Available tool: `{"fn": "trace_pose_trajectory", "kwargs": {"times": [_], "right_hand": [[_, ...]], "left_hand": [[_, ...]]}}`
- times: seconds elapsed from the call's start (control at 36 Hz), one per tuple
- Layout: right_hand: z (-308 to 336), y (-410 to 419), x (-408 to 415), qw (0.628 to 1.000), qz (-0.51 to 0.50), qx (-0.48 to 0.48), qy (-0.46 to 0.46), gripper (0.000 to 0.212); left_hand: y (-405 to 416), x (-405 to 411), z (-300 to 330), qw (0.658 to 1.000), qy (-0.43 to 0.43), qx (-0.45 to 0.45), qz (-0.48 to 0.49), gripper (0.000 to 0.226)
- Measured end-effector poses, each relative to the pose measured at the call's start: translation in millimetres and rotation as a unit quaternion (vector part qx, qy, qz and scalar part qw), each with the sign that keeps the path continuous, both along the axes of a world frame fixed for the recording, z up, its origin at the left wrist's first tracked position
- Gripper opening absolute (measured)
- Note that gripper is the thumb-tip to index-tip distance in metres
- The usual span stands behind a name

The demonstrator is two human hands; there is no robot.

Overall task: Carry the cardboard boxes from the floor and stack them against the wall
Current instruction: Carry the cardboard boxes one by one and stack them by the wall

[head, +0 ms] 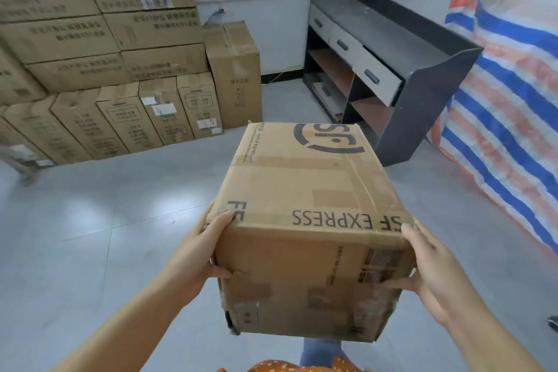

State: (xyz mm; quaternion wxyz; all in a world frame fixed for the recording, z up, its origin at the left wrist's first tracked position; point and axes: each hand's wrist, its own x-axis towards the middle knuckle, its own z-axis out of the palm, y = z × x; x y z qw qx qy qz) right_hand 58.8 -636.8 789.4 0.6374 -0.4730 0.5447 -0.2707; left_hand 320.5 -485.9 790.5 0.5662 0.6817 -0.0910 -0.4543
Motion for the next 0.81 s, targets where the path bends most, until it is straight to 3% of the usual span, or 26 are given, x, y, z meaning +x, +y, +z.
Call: {"fn": "trace_pose_trajectory", "kwargs": {"times": [0.28,0.5,0.81], "right_hand": [[1,-217,107,0.997,0.071,0.000,0.010,0.036],[26,-365,198,0.990,0.133,-0.043,-0.004,0.033],[9,-513,372,0.987,0.146,-0.063,-0.009,0.037]], "left_hand": [[-181,81,-5,0.997,0.003,-0.011,0.078,0.040],[-312,152,2,0.992,-0.002,-0.028,0.125,0.034],[-450,327,-9,0.993,-0.004,-0.028,0.119,0.042]]}}
